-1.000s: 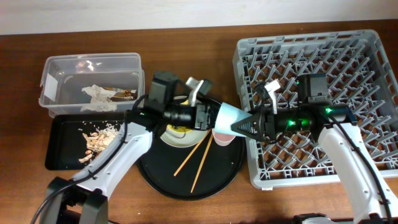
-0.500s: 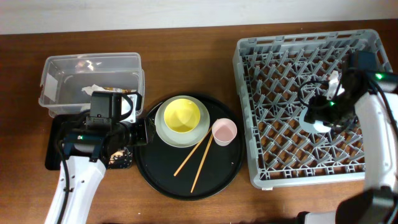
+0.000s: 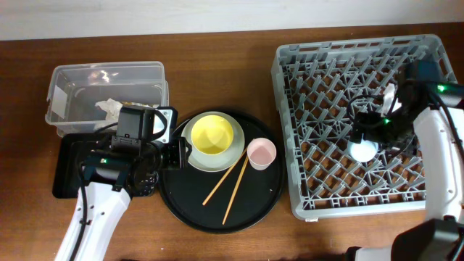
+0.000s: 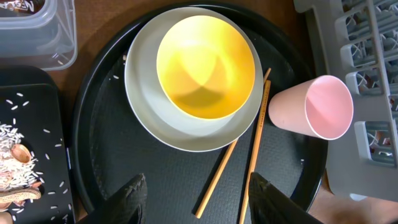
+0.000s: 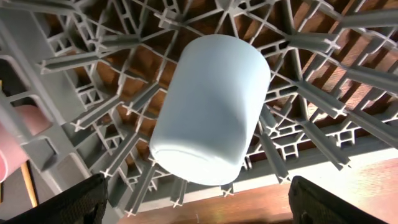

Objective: Sort waste into correct bins and load items into the dishwasher rack
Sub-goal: 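Place the light-blue cup upside down in the dish rack with the right gripper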

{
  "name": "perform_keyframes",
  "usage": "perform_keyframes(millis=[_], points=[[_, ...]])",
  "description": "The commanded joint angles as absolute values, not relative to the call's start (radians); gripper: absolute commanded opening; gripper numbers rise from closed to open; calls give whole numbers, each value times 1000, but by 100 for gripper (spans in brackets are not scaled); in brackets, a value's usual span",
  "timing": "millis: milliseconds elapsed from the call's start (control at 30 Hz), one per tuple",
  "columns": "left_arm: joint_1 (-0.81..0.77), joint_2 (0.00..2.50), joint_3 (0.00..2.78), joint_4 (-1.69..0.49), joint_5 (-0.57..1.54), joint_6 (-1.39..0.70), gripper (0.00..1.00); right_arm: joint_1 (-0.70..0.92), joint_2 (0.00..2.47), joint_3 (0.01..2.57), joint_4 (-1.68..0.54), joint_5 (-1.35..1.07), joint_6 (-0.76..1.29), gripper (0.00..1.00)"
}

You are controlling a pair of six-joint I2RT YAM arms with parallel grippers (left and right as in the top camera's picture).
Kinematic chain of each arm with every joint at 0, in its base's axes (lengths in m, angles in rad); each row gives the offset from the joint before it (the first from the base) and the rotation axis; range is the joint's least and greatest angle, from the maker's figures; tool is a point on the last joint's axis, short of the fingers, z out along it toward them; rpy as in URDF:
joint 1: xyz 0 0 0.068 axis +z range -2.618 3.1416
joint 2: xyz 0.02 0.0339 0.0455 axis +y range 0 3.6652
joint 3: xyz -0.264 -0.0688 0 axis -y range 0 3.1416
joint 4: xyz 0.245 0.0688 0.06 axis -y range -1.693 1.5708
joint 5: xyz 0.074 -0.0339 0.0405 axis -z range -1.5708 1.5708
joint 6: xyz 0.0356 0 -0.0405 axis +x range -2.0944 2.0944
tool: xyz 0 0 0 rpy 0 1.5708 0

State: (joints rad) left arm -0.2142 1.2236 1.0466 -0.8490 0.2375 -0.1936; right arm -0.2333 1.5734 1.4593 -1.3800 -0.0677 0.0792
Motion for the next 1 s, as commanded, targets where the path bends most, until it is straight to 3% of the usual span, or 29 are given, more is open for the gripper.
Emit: perform_keyframes(millis=[0,200,433,633,967], points=[[-216,1213,1048,-850,227,-178,52,-236,1616,1398,-1362,-40,115,93],[-216,1213,1048,-851,227,-178,52,-236,1617,1311,-1277,1,175,85],[-216,1213,1048,-851,227,-178,52,-236,1617,1369,-1303,2,174,53],[-216,1213,1048,-850,227,-178,52,-236,1617,1575,-1503,-51,89,53],[-216,1213,1048,-852,226,-178,52,-236,1663,1541,-1478,-143,41,53]])
